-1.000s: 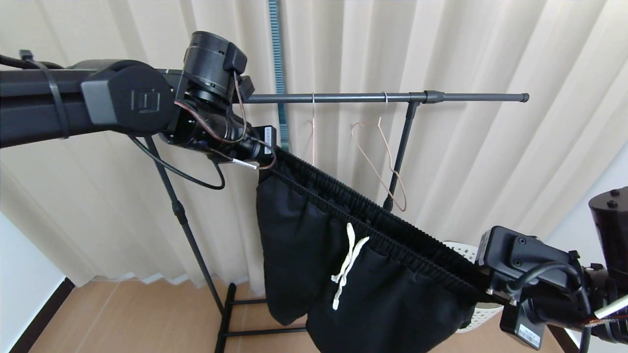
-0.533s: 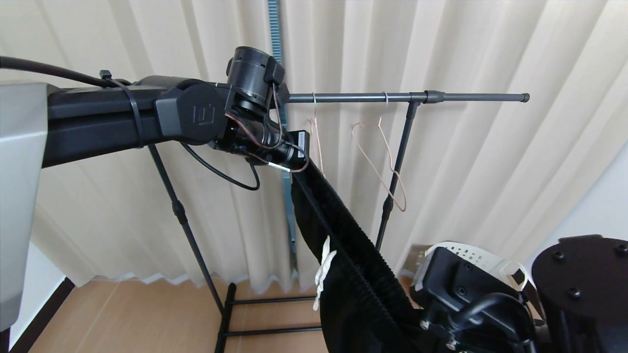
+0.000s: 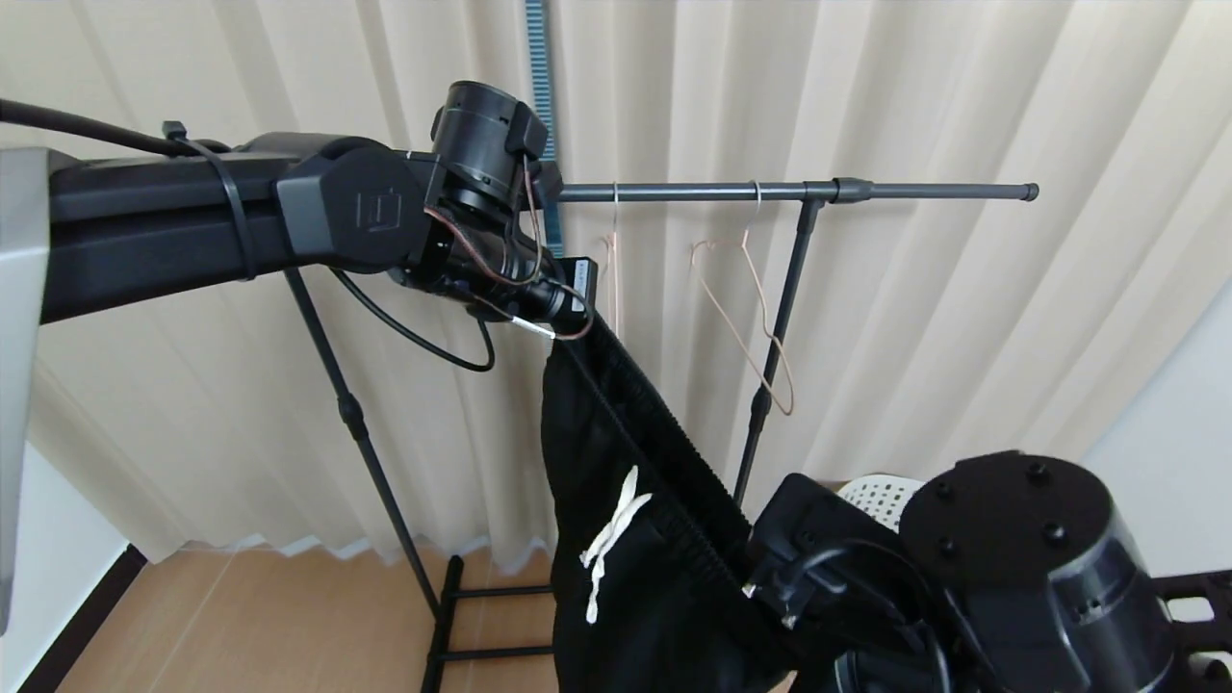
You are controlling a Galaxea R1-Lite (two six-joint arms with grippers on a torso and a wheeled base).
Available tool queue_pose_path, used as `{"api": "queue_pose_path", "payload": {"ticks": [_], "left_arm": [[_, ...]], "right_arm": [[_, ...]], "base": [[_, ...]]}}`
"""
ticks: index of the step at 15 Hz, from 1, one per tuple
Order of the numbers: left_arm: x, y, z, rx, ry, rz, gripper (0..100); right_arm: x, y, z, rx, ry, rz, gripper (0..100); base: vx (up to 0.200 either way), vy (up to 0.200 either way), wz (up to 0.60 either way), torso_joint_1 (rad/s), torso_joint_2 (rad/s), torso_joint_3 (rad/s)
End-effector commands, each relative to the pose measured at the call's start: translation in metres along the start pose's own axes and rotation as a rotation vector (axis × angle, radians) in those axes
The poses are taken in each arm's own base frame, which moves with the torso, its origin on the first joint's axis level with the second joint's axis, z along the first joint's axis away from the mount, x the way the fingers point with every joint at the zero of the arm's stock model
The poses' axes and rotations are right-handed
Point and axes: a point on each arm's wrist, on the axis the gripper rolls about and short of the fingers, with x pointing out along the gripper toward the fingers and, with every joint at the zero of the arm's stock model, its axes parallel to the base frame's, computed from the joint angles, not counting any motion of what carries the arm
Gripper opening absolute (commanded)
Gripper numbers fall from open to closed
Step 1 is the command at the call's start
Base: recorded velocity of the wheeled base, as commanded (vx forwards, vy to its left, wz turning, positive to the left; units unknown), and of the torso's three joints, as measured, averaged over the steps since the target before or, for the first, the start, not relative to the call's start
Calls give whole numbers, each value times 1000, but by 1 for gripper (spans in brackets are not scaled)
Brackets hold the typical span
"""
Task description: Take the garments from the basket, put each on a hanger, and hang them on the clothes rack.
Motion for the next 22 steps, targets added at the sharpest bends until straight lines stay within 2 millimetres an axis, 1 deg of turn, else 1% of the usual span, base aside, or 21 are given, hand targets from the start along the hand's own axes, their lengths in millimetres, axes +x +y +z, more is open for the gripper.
{"api": "queue_pose_path", "payload": {"ticks": [1, 2, 3, 4, 5, 6, 7, 8, 9, 11, 12, 14, 15, 16, 18, 19, 20, 21, 22], "left_arm": [[-31, 10, 2, 42, 8, 35, 0], [-42, 16, -4, 76, 50, 52, 0], [-56, 22, -17, 103, 102, 70, 0], [-60, 23, -28, 111, 142, 73, 0], [-67, 25, -51, 127, 215, 87, 0], [-76, 21, -74, 163, 273, 137, 0], [-76, 21, -74, 163, 273, 137, 0], [-82, 7, -104, 232, 349, 163, 0], [-83, -13, -127, 293, 401, 118, 0], [-80, -41, -150, 321, 443, 54, 0], [-73, -56, -159, 308, 460, 26, 0], [-58, -84, -173, 284, 463, -23, 0], [-54, -96, -173, 232, 423, -63, 0], [-52, -100, -171, 188, 395, -80, 0], [-54, -101, -167, 176, 374, -86, 0], [-54, -98, -170, 160, 384, -65, 0], [-55, -95, -173, 137, 390, -46, 0], [-63, -75, -172, 88, 377, 17, 0], [-63, -68, -172, 78, 377, 33, 0]], "right_arm": [[6, -45, -2, 20, 51, -160, 0], [12, -66, -1, 42, 78, -232, 0], [24, -78, 2, 67, 109, -310, 0], [31, -85, 3, 81, 124, -356, 0], [41, -101, 12, 123, 125, -440, 0], [53, -114, 25, 159, 101, -468, 0], [53, -114, 25, 159, 101, -468, 0], [80, -120, 43, 214, 72, -484, 0], [103, -123, 66, 252, 27, -493, 0], [124, -115, 92, 285, -27, -490, 0], [130, -108, 103, 321, -44, -481, 0], [135, -93, 122, 430, -114, -443, 0], [138, -86, 123, 477, -125, -419, 0], [140, -84, 122, 509, -126, -413, 0], [142, -84, 120, 522, -120, -406, 0], [142, -82, 104, 551, -84, -411, 0], [137, -88, 98, 577, -77, -422, 0], [117, -110, 87, 617, -77, -457, 0], [112, -117, 85, 626, -76, -462, 0]], "base": [[0, 0, 0, 0, 0, 0], [0, 0, 0, 0, 0, 0], [0, 0, 0, 0, 0, 0], [0, 0, 0, 0, 0, 0], [0, 0, 0, 0, 0, 0], [0, 0, 0, 0, 0, 0], [0, 0, 0, 0, 0, 0], [0, 0, 0, 0, 0, 0], [0, 0, 0, 0, 0, 0], [0, 0, 0, 0, 0, 0], [0, 0, 0, 0, 0, 0], [0, 0, 0, 0, 0, 0], [0, 0, 0, 0, 0, 0], [0, 0, 0, 0, 0, 0], [0, 0, 0, 0, 0, 0], [0, 0, 0, 0, 0, 0], [0, 0, 0, 0, 0, 0], [0, 0, 0, 0, 0, 0], [0, 0, 0, 0, 0, 0]]}}
